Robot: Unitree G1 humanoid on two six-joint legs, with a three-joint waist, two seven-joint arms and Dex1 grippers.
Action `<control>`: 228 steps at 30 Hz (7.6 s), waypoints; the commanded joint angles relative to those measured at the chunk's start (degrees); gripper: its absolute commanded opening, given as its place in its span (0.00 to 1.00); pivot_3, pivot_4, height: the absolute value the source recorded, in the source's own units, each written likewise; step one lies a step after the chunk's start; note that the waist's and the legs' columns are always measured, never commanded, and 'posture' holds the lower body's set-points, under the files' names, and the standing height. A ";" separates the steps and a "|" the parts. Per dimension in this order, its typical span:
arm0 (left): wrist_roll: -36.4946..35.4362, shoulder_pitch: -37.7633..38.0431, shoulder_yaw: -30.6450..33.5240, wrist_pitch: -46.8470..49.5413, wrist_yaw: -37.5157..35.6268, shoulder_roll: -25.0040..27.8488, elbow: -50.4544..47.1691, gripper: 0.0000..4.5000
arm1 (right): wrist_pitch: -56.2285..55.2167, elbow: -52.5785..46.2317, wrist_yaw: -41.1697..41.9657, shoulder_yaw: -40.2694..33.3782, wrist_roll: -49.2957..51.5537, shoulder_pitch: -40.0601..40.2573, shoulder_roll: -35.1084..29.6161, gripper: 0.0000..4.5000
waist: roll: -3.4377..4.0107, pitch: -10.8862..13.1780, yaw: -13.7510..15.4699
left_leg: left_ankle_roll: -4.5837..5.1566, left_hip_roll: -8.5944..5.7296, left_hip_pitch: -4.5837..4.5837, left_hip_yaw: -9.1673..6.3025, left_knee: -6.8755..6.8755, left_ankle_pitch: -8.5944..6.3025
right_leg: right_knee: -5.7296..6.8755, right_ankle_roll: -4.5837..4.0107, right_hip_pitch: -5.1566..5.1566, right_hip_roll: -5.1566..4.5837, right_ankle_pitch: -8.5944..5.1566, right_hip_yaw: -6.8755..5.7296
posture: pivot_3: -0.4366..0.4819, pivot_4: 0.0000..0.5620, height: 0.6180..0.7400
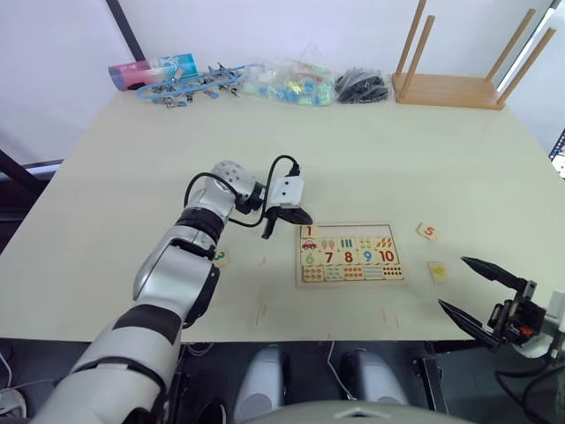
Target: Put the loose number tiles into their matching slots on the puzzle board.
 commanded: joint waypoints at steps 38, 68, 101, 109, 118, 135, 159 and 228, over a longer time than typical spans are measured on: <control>-18.37 11.48 17.69 17.85 -3.77 9.52 -20.83 0.01 | -3.36 7.74 4.68 -2.45 1.62 -2.25 -0.56 1.00 | 0.01 -0.01 -0.08 | 0.00 0.04 0.04 -0.01 0.00 0.00 | 0.12 -0.01 -0.01 -0.01 0.00 -0.01 | 0.48 0.27 0.98; -35.43 71.83 44.75 29.36 11.61 19.76 -65.96 0.98 | -3.83 6.12 2.87 -5.55 2.10 4.26 -0.06 1.00 | 0.09 -0.09 -0.15 | -0.03 0.18 0.23 0.04 -0.17 -0.01 | 0.13 -0.28 0.02 -0.52 -0.14 -0.09 | 0.48 0.27 0.98; -35.43 76.35 44.02 22.55 12.35 18.49 -64.67 0.98 | -4.61 11.30 1.51 -7.73 0.65 2.98 -1.47 1.00 | 0.11 -0.19 -0.04 | -0.03 0.22 0.18 0.01 -0.28 -0.03 | -0.22 -0.32 0.01 -0.88 -0.15 -0.02 | 0.48 0.27 0.98; -35.76 74.98 43.55 21.88 12.26 19.15 -63.26 0.98 | -4.37 11.24 1.18 -7.59 0.65 2.41 -1.53 1.00 | 0.13 -0.19 -0.04 | -0.03 0.22 0.17 0.01 -0.35 -0.03 | -0.29 -0.32 0.01 -0.91 -0.15 0.01 | 0.48 0.27 0.98; -33.33 63.32 41.09 23.51 15.21 20.35 -53.29 0.98 | -1.57 5.56 2.43 -5.09 2.78 3.57 -0.39 1.00 | 0.14 -0.22 0.06 | -0.02 0.21 0.16 -0.03 -0.38 -0.02 | -0.33 -0.33 0.02 -0.90 -0.13 -0.09 | 0.48 0.27 0.98; -17.91 28.09 28.42 14.62 17.56 21.78 -15.60 0.98 | 0.47 -0.47 0.62 -3.13 2.67 1.42 -0.42 1.00 | 0.06 -0.20 -0.03 | 0.00 0.02 0.11 0.05 -0.37 0.00 | -0.32 -0.02 0.05 -0.30 0.02 -0.20 | 0.48 0.27 0.98; -8.29 14.48 22.03 9.32 14.79 17.97 6.44 0.71 | 0.51 0.86 1.06 -4.15 2.62 -0.36 -1.26 1.00 | 0.08 -0.21 0.14 | -0.01 0.03 0.12 0.02 -0.21 0.00 | -0.05 -0.03 0.05 -0.11 0.01 -0.12 | 0.48 0.27 0.98; -20.36 12.89 5.32 31.04 -10.32 19.07 -41.28 0.22 | 0.46 2.76 9.03 -2.71 4.63 -2.05 -0.99 1.00 | 0.01 -0.15 -0.04 | -0.01 0.05 0.06 0.01 -0.08 0.00 | 0.12 -0.04 -0.01 -0.06 -0.01 -0.05 | 0.48 0.27 0.98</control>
